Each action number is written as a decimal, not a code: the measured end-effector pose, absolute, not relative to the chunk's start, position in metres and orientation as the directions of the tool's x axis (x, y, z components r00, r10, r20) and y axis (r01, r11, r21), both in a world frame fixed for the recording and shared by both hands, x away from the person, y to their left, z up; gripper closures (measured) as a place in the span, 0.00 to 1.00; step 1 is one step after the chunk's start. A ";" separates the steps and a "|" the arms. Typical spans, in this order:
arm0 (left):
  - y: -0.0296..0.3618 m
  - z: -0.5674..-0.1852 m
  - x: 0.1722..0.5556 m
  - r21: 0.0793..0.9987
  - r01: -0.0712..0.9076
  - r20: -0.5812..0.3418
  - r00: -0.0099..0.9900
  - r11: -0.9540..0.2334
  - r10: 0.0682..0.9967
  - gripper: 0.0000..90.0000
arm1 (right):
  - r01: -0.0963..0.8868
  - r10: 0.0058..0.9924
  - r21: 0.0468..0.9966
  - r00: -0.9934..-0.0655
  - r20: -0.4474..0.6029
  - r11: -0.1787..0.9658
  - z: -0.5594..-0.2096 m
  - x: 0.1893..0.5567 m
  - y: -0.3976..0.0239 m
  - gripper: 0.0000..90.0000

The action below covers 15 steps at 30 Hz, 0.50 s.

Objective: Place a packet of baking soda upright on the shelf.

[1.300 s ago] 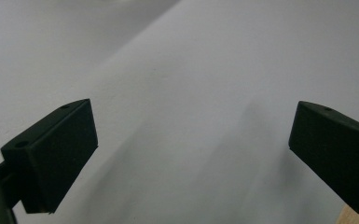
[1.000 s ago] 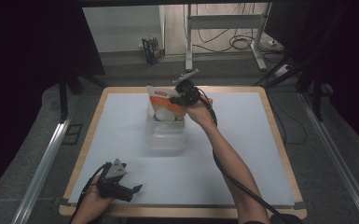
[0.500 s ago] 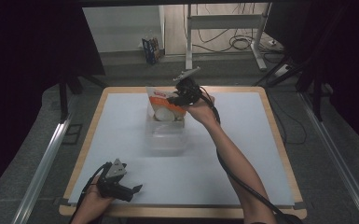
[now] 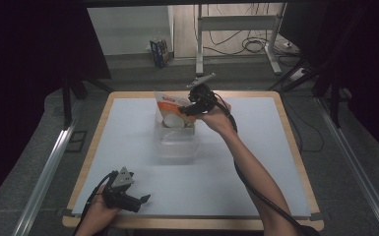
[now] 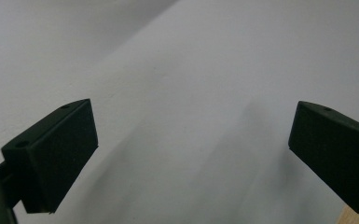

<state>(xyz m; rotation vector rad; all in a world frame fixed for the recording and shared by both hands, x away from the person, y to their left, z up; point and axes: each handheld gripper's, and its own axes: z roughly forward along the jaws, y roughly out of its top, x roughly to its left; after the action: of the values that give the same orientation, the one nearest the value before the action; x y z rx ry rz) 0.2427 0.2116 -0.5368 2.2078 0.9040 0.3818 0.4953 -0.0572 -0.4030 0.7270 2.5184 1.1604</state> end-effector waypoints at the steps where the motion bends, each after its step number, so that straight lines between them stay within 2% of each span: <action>1: 0.211 -0.537 0.243 0.709 0.493 0.005 0.712 -0.504 0.702 0.01 | 0.327 0.548 0.767 -0.836 -0.038 0.552 -0.403 0.495 -0.058 0.37; 15: 0.211 -0.537 0.243 0.707 0.493 0.008 0.712 -0.507 0.702 0.01 | 0.326 0.546 0.769 -0.837 -0.035 0.550 -0.404 0.486 -0.069 0.33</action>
<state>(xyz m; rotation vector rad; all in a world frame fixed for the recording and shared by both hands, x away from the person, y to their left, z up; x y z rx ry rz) 0.2427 0.2109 -0.5371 2.2124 0.9032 0.3841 0.4858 -0.0692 -0.4042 0.7258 2.5184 1.1663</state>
